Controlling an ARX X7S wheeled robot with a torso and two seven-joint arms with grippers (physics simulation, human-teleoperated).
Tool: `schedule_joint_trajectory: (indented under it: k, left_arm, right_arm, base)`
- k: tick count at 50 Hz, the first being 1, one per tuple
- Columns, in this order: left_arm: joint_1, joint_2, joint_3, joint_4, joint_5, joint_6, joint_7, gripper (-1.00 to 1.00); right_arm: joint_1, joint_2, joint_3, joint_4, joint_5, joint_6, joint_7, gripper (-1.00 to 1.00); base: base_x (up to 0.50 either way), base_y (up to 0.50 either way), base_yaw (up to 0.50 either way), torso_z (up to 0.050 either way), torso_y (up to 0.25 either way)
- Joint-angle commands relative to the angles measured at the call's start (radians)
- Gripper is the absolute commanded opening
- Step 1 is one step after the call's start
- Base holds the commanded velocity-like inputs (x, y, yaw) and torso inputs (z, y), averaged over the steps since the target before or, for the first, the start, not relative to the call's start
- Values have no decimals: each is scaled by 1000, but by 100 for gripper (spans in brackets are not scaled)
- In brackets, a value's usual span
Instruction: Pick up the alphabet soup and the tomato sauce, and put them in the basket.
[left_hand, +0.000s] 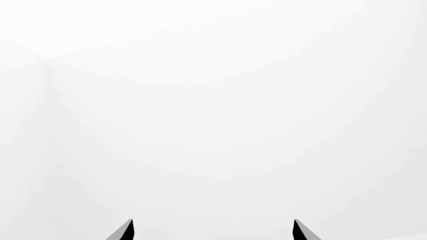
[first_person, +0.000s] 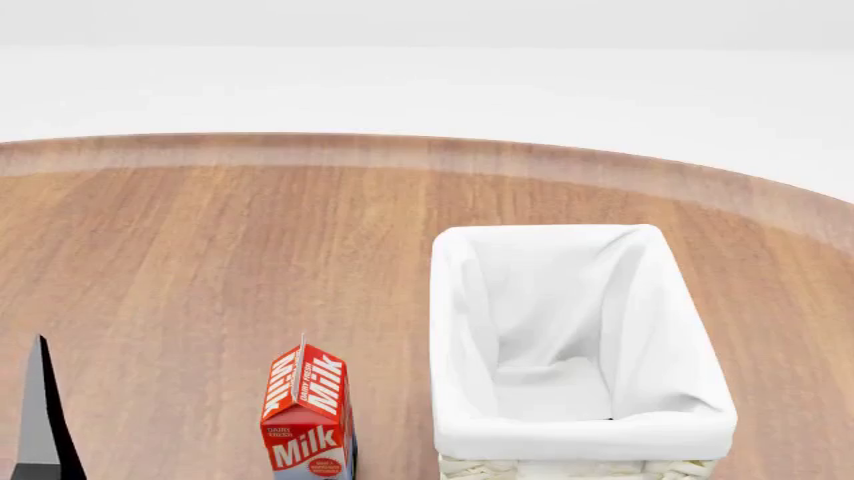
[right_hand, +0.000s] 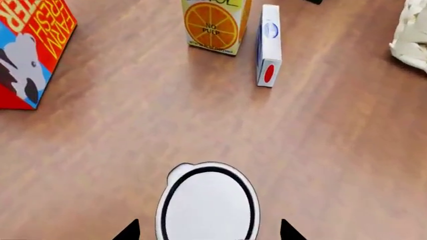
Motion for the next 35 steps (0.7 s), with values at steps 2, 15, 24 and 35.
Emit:
schedule_joint_trajectory:
  k: [2, 15, 24, 35]
  left_arm:
    - [-1, -6, 7, -1, 0, -1, -6, 100]
    - [4, -12, 6, -16, -10, 16, -15, 100]
    - [7, -16, 7, -19, -14, 21, -21, 100]
    - [7, -20, 14, -34, -17, 31, -28, 100]
  right_arm:
    - [0, -33, 8, 63, 12, -10, -31, 100]
    - [3, -54, 26, 123, 32, -24, -56, 100]
    - [-5, -74, 21, 156, 27, -29, -71, 100]
    - [-13, -75, 21, 170, 4, -48, -73, -100]
  base:
    - [0, 0, 0, 0, 0]
    - [0, 0, 0, 0, 0]
    - [0, 0, 0, 0, 0]
    - [0, 0, 0, 0, 0]
